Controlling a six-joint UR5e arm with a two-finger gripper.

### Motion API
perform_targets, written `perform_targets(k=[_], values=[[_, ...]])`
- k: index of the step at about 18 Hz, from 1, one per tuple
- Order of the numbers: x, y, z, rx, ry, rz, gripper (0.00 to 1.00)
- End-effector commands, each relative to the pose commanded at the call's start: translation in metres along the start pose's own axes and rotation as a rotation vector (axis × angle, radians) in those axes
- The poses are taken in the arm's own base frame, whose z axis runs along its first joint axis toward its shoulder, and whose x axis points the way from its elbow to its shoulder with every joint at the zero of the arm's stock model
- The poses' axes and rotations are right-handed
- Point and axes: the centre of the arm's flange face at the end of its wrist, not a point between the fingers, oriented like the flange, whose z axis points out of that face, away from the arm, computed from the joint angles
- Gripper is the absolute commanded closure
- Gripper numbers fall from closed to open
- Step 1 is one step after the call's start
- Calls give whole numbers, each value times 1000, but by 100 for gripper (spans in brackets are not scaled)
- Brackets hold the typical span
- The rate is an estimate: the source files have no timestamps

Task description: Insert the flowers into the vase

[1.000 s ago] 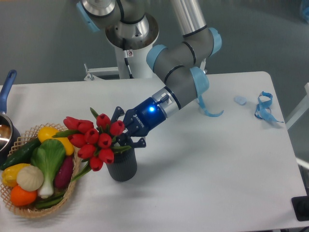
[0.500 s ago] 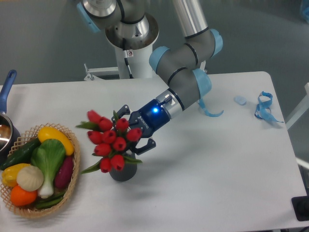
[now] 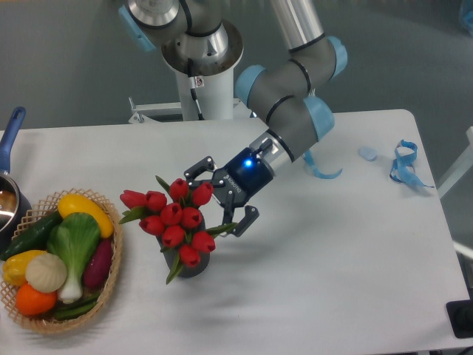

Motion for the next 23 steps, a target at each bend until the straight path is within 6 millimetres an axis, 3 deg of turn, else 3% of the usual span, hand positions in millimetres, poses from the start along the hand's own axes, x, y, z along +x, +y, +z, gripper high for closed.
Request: perform_targets(k=[4,8,12,15,18,23], values=[[-16,-26,-42,-91,-93,67,0],[-35,-30,-100,-324,-222,104,0],[-32,-64,-165,-480,-371,146,0],[-16,-85,-206,-773,-485,154,0],[-15,-95,-226,-876,-525,154,0],[-22,-99,-269,-957,-357,271,0]])
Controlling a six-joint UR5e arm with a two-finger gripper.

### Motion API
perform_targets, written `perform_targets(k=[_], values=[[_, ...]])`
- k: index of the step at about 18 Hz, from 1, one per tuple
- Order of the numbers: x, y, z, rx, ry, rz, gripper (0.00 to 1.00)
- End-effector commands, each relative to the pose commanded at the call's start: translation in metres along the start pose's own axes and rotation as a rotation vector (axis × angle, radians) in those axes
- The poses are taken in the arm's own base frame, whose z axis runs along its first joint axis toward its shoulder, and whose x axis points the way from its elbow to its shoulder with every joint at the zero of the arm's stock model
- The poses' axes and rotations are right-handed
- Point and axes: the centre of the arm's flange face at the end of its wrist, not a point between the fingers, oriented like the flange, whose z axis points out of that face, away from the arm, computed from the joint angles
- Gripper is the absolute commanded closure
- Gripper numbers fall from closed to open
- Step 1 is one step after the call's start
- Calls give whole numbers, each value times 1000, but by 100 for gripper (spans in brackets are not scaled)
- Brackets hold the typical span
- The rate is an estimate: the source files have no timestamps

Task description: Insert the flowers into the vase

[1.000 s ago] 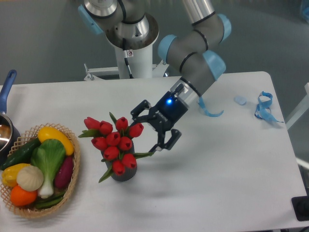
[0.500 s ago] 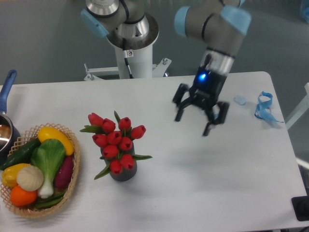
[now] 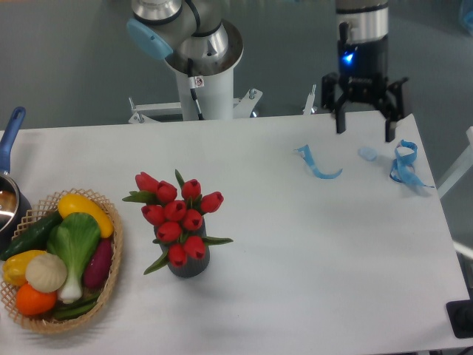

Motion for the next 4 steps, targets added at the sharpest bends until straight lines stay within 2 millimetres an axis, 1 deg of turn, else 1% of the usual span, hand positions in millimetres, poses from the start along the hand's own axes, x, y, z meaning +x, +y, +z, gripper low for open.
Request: perform_targets(k=[2,4], values=[[-1,9,-5,-4,18,45,0],[3,15,-7,-4,22,51,0]])
